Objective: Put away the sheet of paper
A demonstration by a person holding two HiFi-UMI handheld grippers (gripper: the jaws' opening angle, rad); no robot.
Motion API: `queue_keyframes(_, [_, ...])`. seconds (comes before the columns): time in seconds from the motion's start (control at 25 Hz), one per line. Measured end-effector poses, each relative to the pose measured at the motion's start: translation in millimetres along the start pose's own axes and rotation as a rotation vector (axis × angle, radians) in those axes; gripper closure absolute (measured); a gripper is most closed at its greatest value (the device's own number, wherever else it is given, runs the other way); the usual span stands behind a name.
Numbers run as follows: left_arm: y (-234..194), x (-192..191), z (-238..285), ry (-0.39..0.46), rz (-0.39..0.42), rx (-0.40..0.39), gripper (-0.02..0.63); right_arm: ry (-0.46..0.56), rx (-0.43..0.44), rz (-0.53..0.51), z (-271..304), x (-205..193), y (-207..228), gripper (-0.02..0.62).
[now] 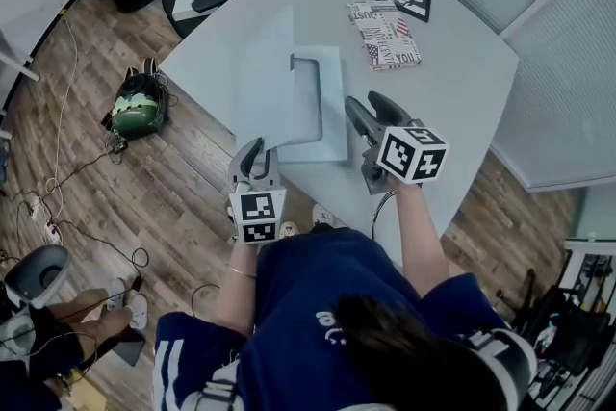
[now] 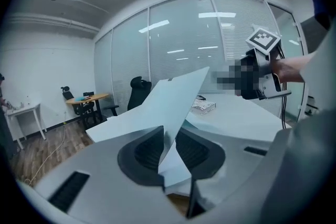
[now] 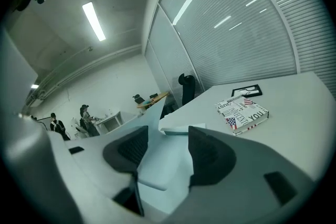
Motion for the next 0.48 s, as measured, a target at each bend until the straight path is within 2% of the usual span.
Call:
queue_keyframes(0.2, [24, -13, 11, -0.051, 0.117, -0.069, 0.534, 0.061, 0.008, 0.02, -20, -8, 2, 0.358])
queue_keyframes(0.4, [41, -20, 19, -0.078, 0.213, -0.128, 0.515, 0.067, -0.005, 0.043, -31, -18, 5, 0.361])
queue_keyframes(0.48, [48, -23, 22, -0.094, 0.287, -0.152, 0.508, 0.065, -0.006, 0.051, -34, -24, 6, 0.362])
Point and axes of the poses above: the fingertips, and each gripper's own axes: z forward along the fingers, y to its right, x out of its top, the point moved 7 cm from there along -z, backward along the fingers, and after that the axes turned 4 degrees about x, right-handed, at the moved point
